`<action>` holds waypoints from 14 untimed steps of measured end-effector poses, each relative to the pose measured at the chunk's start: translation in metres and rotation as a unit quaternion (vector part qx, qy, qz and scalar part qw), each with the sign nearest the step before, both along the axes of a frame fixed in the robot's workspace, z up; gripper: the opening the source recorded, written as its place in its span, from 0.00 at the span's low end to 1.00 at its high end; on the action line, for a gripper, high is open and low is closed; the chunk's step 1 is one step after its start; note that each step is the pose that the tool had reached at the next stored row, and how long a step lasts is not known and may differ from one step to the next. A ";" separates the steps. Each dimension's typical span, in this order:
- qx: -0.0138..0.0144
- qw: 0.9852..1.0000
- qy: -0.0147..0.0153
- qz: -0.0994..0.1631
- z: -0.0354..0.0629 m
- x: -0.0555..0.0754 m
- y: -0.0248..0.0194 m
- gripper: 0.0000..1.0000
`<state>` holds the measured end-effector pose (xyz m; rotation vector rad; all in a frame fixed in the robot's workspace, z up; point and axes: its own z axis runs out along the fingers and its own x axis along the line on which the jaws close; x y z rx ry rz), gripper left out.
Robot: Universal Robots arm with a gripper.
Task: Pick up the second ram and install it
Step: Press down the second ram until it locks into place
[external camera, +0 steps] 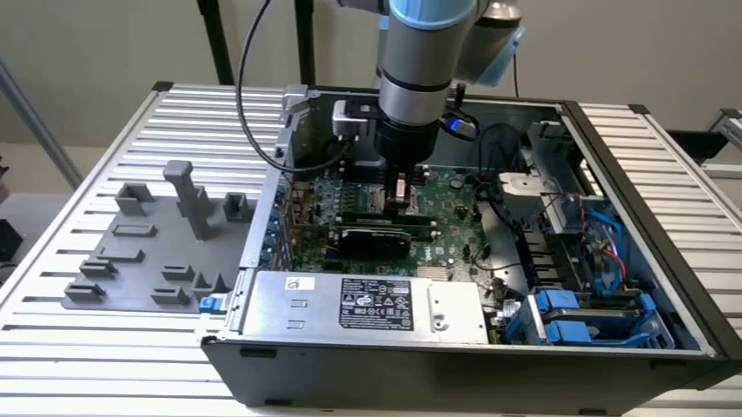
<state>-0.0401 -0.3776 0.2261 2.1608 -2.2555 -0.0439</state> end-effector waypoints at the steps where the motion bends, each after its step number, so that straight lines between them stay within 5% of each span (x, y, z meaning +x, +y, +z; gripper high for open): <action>1: 0.000 1.000 -0.001 0.000 -0.0017 0.000 0.0000 0.00; 4: -0.001 1.000 -0.001 0.000 -0.0020 -0.001 0.0000 0.00; 9: 0.001 1.000 -0.002 0.000 0.0160 -0.001 0.0003 0.00; 14: 0.001 1.000 -0.002 0.000 0.0161 -0.001 0.0002 0.00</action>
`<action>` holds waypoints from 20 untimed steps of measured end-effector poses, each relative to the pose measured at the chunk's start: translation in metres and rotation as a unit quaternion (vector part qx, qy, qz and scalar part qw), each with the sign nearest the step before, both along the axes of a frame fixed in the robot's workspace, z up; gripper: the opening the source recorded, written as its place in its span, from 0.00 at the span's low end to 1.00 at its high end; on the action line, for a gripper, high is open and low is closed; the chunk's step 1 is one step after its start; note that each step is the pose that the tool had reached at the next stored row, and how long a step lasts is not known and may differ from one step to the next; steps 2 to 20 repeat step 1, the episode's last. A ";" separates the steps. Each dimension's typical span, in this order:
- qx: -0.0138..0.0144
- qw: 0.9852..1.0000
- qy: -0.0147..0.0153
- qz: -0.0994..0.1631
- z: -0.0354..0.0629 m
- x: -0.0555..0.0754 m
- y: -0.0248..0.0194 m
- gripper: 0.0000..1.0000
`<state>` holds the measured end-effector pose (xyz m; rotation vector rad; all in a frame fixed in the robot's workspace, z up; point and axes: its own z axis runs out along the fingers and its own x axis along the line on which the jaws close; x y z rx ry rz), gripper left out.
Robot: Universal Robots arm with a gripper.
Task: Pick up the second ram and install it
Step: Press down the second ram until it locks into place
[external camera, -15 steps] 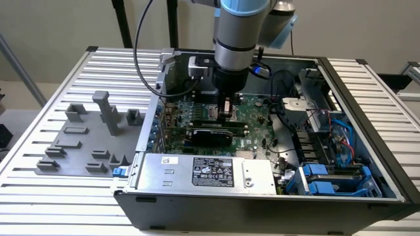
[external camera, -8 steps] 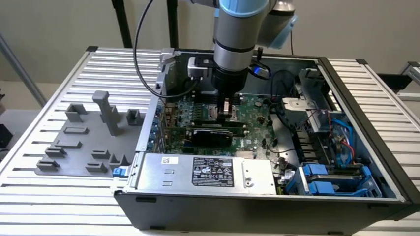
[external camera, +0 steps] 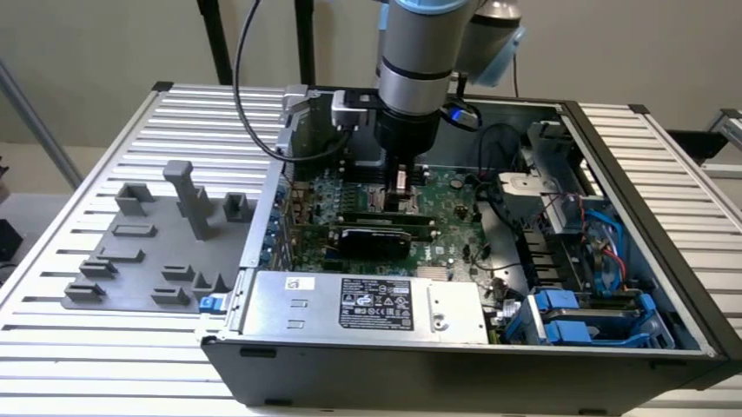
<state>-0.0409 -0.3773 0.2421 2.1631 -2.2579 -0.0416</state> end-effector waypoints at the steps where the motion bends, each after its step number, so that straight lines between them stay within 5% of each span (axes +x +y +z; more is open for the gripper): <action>1: 0.000 1.000 0.000 0.000 0.0000 0.000 0.0000 0.00; 20: 0.000 1.000 0.000 0.000 0.0000 0.000 0.0000 0.00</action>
